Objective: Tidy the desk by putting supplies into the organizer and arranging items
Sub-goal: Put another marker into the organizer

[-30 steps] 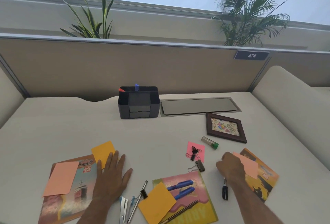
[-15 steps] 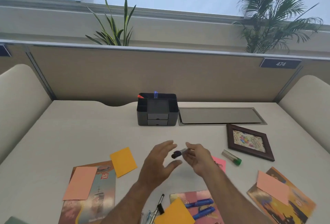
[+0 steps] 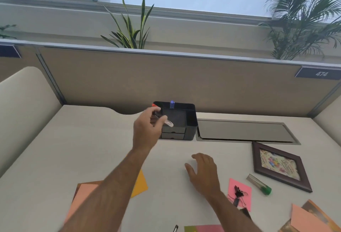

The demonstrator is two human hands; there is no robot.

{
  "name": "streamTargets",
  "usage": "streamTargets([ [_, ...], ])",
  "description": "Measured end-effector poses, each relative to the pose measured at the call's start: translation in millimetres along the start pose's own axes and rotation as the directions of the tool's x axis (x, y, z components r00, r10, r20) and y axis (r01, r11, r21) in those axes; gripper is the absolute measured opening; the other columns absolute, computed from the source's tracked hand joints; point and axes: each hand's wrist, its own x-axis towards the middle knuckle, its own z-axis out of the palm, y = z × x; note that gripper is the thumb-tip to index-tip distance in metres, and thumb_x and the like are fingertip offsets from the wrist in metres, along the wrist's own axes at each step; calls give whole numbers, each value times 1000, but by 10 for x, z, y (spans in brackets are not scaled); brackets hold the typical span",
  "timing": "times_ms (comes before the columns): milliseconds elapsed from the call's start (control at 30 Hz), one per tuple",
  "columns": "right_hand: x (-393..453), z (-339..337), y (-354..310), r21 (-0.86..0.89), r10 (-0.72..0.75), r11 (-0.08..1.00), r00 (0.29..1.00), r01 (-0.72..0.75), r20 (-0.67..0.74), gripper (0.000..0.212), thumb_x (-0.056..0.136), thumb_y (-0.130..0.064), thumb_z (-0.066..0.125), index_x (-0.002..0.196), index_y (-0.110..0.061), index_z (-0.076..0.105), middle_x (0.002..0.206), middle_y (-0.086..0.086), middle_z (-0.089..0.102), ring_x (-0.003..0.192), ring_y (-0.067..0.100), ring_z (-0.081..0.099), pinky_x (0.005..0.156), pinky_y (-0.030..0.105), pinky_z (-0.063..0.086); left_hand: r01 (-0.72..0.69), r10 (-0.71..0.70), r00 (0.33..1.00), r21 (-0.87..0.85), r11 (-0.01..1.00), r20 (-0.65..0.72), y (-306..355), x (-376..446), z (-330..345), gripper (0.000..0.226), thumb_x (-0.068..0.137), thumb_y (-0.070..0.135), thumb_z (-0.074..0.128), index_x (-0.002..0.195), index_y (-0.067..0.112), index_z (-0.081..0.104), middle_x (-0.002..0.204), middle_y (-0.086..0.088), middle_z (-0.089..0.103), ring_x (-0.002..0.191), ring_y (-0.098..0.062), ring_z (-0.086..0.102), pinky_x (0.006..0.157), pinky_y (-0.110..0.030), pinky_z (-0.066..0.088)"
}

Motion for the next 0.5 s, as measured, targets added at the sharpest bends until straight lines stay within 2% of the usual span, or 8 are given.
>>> streamTargets([
  [67,-37,109,134,-168,-35,985,997,45,65,61,90,-61,37,132,-21,56,143,4,51,137,29,39,114,41,21,25,-25,998,3,1000,-59,-38,278,8,27,79,15,78,103,18,66,85,9,69,73,-5,66,70,-10,48],
  [133,-90,196,210,-236,-49,969,995,67,82,63,92,-63,33,136,-23,53,149,6,45,141,30,35,116,43,11,26,-23,995,33,999,-96,-76,513,40,29,80,14,77,106,18,65,83,10,68,73,-3,65,70,-7,46],
  [233,-97,214,228,-255,-53,964,996,71,78,60,93,-62,34,135,-24,54,150,5,45,142,29,35,117,44,12,-5,15,995,96,995,-100,-152,777,132,27,84,15,73,110,17,66,87,8,69,77,-7,66,74,-10,47],
  [367,-64,251,257,-276,-75,957,995,89,59,59,91,-60,38,132,-23,58,146,7,49,139,30,40,115,46,16,-4,15,998,166,986,-67,-320,970,343,27,88,17,68,115,15,67,93,0,73,85,-17,67,79,-30,53],
  [500,-56,280,281,-266,-78,960,996,87,46,58,89,-60,43,131,-23,58,145,6,50,138,29,40,115,47,16,23,-20,1000,219,975,-14,-510,1008,545,23,89,17,66,112,15,68,93,-2,73,87,-21,65,79,-29,51],
])
